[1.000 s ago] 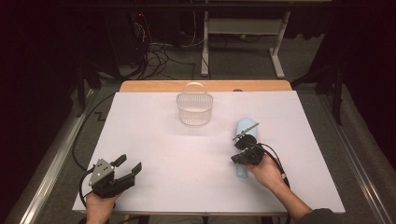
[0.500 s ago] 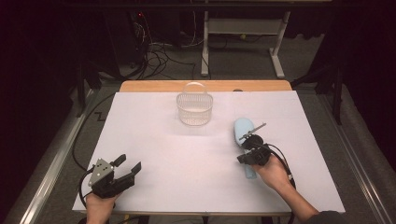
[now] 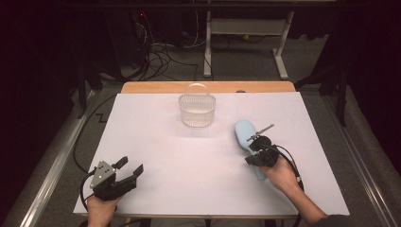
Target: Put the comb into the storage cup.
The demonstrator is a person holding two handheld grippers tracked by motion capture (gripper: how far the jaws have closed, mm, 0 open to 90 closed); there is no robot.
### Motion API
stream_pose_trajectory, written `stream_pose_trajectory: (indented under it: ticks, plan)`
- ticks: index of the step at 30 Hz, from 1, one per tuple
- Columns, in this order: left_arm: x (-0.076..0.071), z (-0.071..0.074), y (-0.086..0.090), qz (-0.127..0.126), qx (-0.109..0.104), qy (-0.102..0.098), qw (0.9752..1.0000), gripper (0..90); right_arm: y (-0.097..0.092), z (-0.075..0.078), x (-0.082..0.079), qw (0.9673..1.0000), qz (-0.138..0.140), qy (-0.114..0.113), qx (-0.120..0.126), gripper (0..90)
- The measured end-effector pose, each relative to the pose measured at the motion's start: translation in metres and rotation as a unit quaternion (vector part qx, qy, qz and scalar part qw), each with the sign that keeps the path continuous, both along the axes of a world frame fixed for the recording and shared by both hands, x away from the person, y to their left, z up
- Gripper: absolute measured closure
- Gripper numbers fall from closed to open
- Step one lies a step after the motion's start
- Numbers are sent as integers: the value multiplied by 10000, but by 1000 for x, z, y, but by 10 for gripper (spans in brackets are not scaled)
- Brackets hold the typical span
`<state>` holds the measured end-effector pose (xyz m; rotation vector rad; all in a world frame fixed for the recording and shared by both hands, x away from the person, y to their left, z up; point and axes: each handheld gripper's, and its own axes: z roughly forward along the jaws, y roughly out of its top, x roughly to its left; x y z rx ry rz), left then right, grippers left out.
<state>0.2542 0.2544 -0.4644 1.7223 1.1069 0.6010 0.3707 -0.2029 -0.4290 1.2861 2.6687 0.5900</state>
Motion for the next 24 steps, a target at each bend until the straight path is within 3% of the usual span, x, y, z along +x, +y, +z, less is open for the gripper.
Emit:
stream_pose_trajectory:
  ticks: [17, 24]
  plan:
    - [0, 0, 0, -10, -29, -4, 10000, 331, -9, 3, -1, 9995, -74, -160, -275, 900]
    - [-1, 1, 0, -19, -9, -22, 10000, 331, -14, 3, -1, 9994, -159, -193, -252, 900]
